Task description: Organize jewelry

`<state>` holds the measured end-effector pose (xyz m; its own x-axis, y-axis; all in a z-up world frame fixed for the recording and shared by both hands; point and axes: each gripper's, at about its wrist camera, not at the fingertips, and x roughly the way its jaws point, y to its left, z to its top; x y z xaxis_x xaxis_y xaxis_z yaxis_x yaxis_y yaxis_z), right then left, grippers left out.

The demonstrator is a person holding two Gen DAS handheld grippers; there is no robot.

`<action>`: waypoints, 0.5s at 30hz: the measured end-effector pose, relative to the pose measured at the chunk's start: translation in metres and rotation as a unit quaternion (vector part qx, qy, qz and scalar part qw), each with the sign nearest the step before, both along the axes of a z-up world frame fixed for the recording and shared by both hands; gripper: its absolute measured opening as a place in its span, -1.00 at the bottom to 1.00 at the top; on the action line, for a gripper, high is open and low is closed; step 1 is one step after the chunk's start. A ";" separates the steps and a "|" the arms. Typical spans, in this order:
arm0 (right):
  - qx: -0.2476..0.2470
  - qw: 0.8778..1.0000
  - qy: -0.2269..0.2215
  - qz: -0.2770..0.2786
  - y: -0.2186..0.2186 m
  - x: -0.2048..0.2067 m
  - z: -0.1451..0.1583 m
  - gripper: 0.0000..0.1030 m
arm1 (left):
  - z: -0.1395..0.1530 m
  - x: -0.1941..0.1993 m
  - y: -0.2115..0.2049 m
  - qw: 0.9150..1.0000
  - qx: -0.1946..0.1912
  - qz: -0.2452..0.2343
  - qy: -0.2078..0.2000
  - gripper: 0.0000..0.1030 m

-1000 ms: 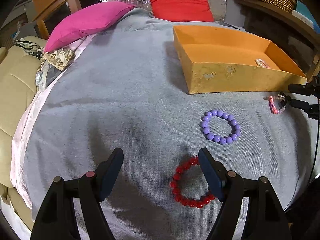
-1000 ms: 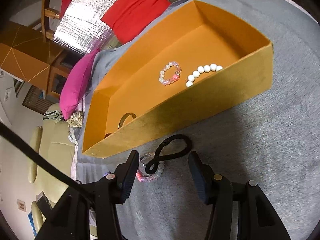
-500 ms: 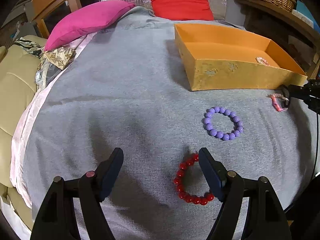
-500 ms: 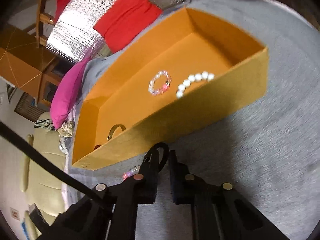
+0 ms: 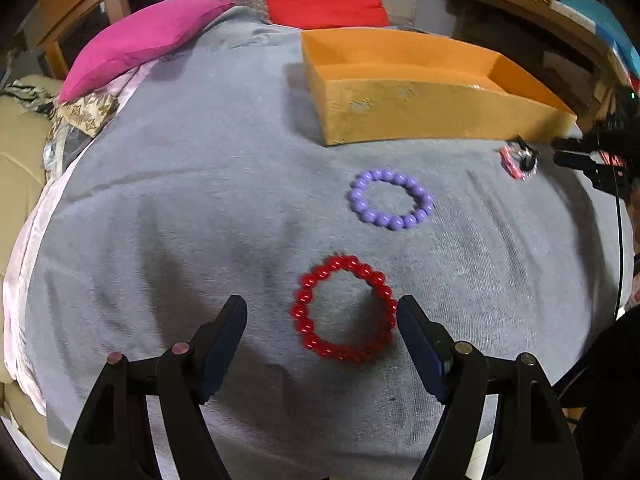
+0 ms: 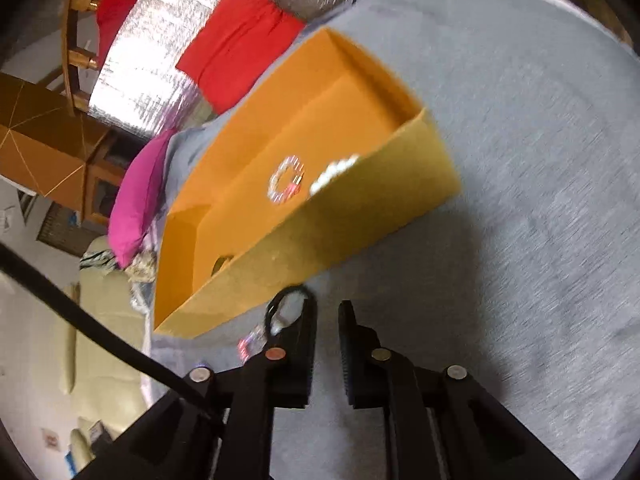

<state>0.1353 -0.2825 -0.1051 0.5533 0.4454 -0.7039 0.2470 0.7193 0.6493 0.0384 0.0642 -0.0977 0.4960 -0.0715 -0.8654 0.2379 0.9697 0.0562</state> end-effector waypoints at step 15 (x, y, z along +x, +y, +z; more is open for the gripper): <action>-0.036 0.999 -0.008 0.000 0.036 0.016 -0.003 0.12 | -0.009 0.010 -0.012 0.998 -0.056 -0.011 0.029 0.50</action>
